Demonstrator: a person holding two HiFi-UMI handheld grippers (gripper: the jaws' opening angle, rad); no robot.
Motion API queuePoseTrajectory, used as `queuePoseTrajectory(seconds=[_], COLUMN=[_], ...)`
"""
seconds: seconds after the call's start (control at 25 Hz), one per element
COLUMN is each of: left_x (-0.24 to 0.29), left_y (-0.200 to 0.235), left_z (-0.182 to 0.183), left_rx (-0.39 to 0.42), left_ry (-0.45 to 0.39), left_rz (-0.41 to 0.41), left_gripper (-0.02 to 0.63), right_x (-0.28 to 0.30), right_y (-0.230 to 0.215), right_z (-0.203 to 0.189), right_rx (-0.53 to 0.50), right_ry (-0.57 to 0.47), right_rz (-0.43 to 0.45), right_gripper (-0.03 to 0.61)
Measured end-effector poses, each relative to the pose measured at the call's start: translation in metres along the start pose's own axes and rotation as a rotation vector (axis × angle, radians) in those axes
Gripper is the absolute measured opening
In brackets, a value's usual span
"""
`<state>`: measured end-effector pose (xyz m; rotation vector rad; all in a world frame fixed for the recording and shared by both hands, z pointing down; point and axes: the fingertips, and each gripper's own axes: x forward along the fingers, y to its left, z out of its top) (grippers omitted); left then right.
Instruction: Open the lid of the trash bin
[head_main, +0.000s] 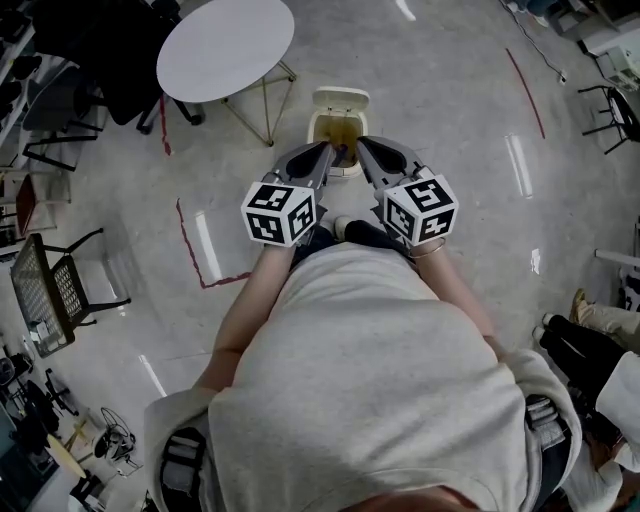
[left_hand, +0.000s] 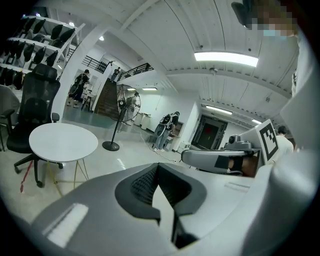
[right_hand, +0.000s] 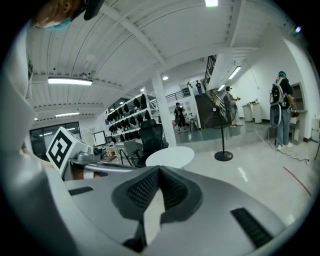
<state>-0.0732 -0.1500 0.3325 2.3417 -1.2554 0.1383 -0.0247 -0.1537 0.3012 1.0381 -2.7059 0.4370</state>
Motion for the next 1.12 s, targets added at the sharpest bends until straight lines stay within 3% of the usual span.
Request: queuePoseTrajectory(seconds=[0.48, 0.72, 1.12], left_x=[-0.005, -0.006, -0.003], left_y=[0.010, 0.003, 0.010], left_z=[-0.012, -0.019, -0.016], left_rx=[-0.050, 0.023, 0.020], left_ry=[0.029, 0.075, 0.073], left_rz=[-0.003, -0.008, 0.004], left_gripper=[0.009, 0.009, 0.009], right_x=[-0.001, 0.000, 0.005], right_y=[0.002, 0.008, 0.000], right_z=[-0.001, -0.004, -0.010], right_rx=[-0.033, -0.096, -0.076], right_ry=[0.013, 0.051, 0.077], right_rz=[-0.025, -0.032, -0.052], right_gripper=[0.006, 0.006, 0.006])
